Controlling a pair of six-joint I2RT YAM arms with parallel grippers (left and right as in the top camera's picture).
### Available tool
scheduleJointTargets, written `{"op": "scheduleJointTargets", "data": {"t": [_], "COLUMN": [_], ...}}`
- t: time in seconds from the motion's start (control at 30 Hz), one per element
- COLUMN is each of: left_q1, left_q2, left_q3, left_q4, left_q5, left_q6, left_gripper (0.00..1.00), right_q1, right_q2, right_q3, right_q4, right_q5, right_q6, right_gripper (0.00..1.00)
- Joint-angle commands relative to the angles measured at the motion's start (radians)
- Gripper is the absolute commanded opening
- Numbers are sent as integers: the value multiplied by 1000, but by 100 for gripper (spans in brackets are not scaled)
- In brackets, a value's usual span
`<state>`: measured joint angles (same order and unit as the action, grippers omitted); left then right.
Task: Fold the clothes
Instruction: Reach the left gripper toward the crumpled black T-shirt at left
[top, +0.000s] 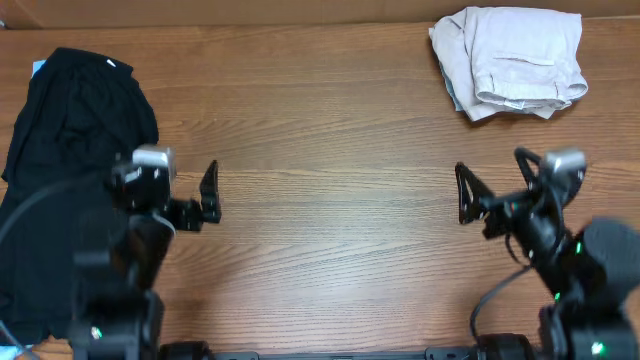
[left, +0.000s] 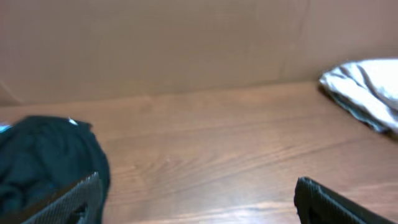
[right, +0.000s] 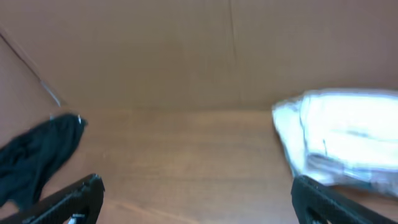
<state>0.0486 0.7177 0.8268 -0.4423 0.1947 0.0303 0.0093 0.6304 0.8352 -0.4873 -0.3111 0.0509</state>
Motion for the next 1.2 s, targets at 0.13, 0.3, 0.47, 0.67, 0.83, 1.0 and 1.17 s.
{"op": "scheduleJointTargets", "data": {"t": [0.13, 0.3, 0.47, 0.67, 0.83, 1.0, 1.17], "left_q1": [10, 10, 10, 11, 19, 50, 117], "left_q2": [209, 252, 291, 337, 482, 693, 897], "left_q3": [311, 315, 315, 315, 315, 315, 315], "left_q4": [-244, -238, -249, -254, -261, -255, -256], "left_q5": [134, 137, 217, 145, -164, -270, -283], "left_q6": [15, 14, 14, 5, -133, -204, -282], "left_gripper": [100, 100, 100, 100, 100, 100, 100], "right_q1": [6, 6, 6, 6, 6, 6, 6], "right_q2": [279, 397, 486, 568, 584, 584, 584], "right_q3": [286, 297, 296, 296, 296, 296, 291], "right_q4": [-182, -150, -177, -184, -164, -151, -152], "right_q5": [-153, -263, -312, -308, -308, -308, -293], "right_q6": [-2, 6, 5, 5, 6, 6, 6], "right_gripper": [100, 100, 100, 100, 100, 100, 100]}}
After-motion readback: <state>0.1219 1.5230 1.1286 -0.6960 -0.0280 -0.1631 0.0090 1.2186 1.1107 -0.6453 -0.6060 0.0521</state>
